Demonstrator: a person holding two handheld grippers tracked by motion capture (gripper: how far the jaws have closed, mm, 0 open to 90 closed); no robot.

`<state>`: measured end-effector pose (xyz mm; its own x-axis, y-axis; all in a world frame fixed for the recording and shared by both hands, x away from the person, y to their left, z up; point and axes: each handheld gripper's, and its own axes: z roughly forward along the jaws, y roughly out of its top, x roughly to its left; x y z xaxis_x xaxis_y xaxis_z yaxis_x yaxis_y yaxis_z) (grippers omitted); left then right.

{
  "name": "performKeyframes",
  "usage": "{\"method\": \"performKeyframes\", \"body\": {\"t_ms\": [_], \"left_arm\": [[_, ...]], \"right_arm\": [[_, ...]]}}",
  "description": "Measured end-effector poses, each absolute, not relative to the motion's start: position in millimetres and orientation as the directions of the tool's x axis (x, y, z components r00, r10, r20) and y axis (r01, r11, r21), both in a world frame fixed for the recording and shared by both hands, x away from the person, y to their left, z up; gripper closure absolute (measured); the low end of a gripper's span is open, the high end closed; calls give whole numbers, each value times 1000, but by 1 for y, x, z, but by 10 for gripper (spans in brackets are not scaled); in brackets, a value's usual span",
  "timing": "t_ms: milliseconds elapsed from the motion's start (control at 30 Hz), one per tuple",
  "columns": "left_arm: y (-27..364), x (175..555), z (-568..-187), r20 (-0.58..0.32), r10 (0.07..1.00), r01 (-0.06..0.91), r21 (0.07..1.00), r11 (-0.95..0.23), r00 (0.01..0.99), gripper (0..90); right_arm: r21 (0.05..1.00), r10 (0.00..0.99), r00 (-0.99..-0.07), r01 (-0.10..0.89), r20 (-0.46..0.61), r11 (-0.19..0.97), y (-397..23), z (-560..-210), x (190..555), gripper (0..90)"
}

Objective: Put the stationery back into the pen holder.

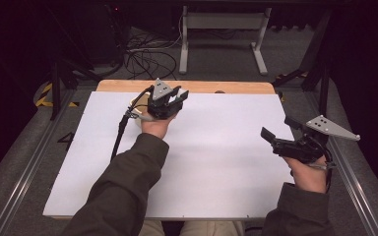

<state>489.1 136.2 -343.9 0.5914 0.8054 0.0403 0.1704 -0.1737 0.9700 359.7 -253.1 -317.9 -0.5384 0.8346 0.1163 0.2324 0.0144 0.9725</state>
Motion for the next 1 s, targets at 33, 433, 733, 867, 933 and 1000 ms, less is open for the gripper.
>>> {"method": "performKeyframes", "body": {"t_ms": [33,433,733,867,933,1000], "left_arm": [[138,490,-344,38,806,170,971,-170,591,652],[157,495,-343,24,823,145,981,-129,567,652],[172,501,-345,22,840,140,983,-117,543,652],[177,502,-346,23,847,142,983,-116,531,652],[179,503,-346,30,848,136,983,-120,529,652],[180,503,-346,32,850,130,984,-118,526,652]], "right_arm": [[973,835,-538,232,116,15,-253,-318,360,32],[972,835,-538,234,116,16,-253,-319,360,32],[972,837,-535,233,115,15,-254,-319,361,32],[972,837,-534,233,117,13,-255,-319,361,32],[973,837,-535,232,115,14,-255,-319,360,32],[973,837,-535,232,115,14,-255,-319,360,32]]}}
